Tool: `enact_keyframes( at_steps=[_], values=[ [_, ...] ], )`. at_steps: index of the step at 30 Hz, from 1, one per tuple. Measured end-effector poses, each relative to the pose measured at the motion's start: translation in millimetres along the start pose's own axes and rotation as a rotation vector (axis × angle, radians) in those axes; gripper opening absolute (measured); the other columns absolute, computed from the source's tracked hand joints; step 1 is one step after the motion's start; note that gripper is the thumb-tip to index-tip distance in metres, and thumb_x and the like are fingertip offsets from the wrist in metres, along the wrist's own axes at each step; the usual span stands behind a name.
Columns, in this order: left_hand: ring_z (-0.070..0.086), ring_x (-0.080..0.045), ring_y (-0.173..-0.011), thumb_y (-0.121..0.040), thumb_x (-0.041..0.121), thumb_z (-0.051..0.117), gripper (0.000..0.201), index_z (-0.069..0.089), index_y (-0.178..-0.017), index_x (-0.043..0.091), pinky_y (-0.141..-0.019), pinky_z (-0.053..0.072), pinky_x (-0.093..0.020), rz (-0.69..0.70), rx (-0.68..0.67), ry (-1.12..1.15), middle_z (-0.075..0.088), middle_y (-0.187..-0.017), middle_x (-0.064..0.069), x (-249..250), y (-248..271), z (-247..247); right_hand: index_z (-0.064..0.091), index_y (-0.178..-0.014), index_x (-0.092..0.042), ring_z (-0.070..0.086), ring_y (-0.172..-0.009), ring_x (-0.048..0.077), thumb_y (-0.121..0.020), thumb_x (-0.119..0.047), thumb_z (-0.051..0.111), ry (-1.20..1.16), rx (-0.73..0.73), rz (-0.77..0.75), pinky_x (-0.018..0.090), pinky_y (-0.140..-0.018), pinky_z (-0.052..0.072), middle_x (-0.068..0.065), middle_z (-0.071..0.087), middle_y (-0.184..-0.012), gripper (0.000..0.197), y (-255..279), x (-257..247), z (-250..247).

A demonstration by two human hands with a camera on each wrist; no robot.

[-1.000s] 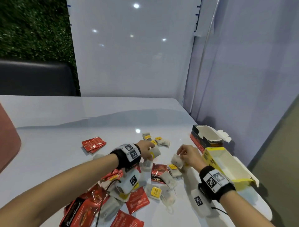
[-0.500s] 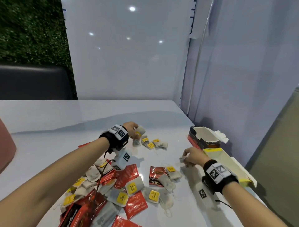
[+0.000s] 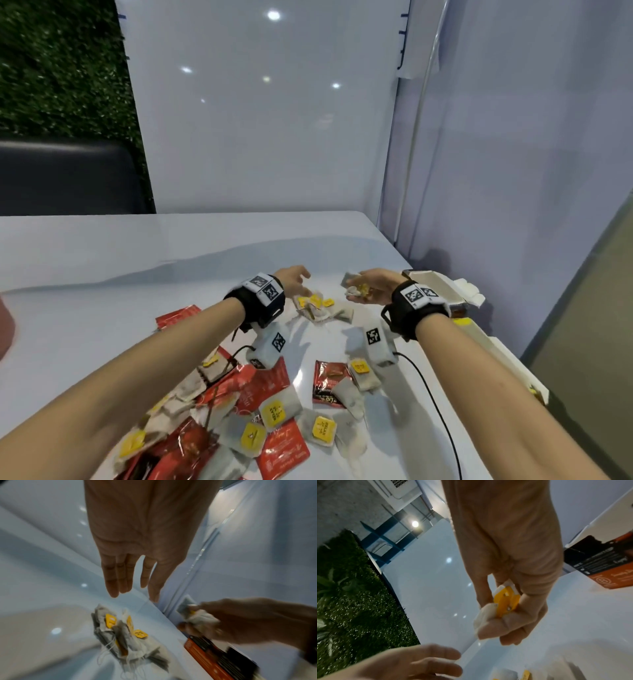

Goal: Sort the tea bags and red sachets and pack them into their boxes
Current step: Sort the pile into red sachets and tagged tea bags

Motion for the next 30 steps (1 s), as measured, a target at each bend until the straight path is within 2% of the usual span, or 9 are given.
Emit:
enact_keyframes(
  at_steps=[3,6,9,12,17,21,25,28,30],
  values=[
    [0.057,-0.023,-0.105,-0.087,0.015,0.063,0.036,0.056,-0.121,0.009,-0.069,0.044,-0.012,0.172,-0.064,-0.099,0.059,-0.122,-0.012,21,42,-4,0.047,-0.076,-0.005,0.054,-0.067,0.022,-0.089,0.010,0.050,0.067,0.016,-0.072,0.028,-0.050,0.056,0.013,0.051,-0.075,0.020,-8,-11,3],
    [0.058,-0.021,-0.107,-0.089,0.016,0.060,0.029,0.060,-0.117,0.009,-0.081,0.044,-0.018,0.298,-0.177,-0.229,0.063,-0.117,-0.009,47,85,14,0.055,-0.081,-0.004,0.058,-0.069,0.024,-0.087,-0.004,0.060,0.308,0.016,-0.097,0.035,-0.069,0.058,0.012,0.057,-0.081,0.007,-13,-17,16],
    [0.056,-0.027,-0.107,-0.087,0.018,0.062,0.035,0.055,-0.120,0.006,-0.082,0.039,-0.024,0.382,-0.363,-0.381,0.059,-0.119,-0.013,60,116,54,0.054,-0.114,0.003,0.063,-0.093,0.034,-0.085,-0.022,0.067,0.778,0.035,-0.073,0.048,-0.090,0.052,0.015,0.058,-0.102,0.041,-11,-11,27],
    [0.051,-0.033,-0.107,-0.081,0.021,0.069,0.050,0.048,-0.123,0.004,-0.082,0.040,-0.033,0.361,-0.434,-0.538,0.049,-0.121,-0.018,55,128,84,0.039,-0.133,-0.005,0.056,-0.103,0.032,-0.088,-0.022,0.062,1.070,0.086,-0.166,0.038,-0.073,0.056,0.014,0.047,-0.128,0.053,15,-5,29],
    [0.049,-0.033,-0.107,-0.076,0.028,0.074,0.061,0.042,-0.120,0.001,-0.085,0.041,-0.038,0.245,-0.383,-0.547,0.045,-0.122,-0.019,32,126,85,0.041,-0.128,-0.007,0.046,-0.061,0.012,-0.090,-0.039,0.057,1.341,-0.049,-0.069,0.021,-0.048,0.041,0.005,0.046,-0.115,0.052,71,47,24],
    [0.050,-0.031,-0.105,-0.073,0.031,0.077,0.065,0.041,-0.119,0.001,-0.081,0.041,-0.037,0.286,-0.374,-0.550,0.045,-0.120,-0.018,38,135,89,0.041,-0.120,-0.005,0.052,-0.061,0.016,-0.088,-0.042,0.059,1.334,-0.016,-0.039,0.022,-0.047,0.044,0.015,0.053,-0.118,0.051,77,84,19],
    [0.050,-0.032,-0.108,-0.075,0.028,0.075,0.067,0.037,-0.124,0.001,-0.075,0.038,-0.034,0.334,-0.338,-0.658,0.045,-0.121,-0.017,52,150,103,0.045,-0.106,-0.010,0.062,-0.077,0.024,-0.083,-0.034,0.065,1.243,0.055,-0.065,0.029,-0.061,0.055,0.010,0.055,-0.103,0.039,73,92,16],
    [0.054,-0.031,-0.108,-0.077,0.032,0.073,0.061,0.042,-0.121,0.004,-0.077,0.043,-0.036,0.297,-0.313,-0.699,0.052,-0.121,-0.013,54,156,114,0.046,-0.119,-0.008,0.057,-0.084,0.022,-0.079,-0.024,0.071,1.121,0.057,-0.070,0.022,-0.057,0.050,0.009,0.053,-0.102,0.049,74,93,10],
    [0.056,-0.031,-0.106,-0.076,0.031,0.073,0.056,0.046,-0.119,0.006,-0.078,0.046,-0.036,0.246,-0.265,-0.681,0.054,-0.121,-0.010,51,158,118,0.047,-0.122,-0.007,0.053,-0.095,0.023,-0.077,-0.022,0.074,1.130,0.087,-0.102,0.023,-0.065,0.043,0.011,0.056,-0.111,0.054,74,93,5]
  ],
)
Point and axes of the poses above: each hand's wrist, its own y-axis away from the middle knuckle, its own z-axis out of the palm, x = y × z, the point moved 5 cm from there along -y, towards the middle knuckle
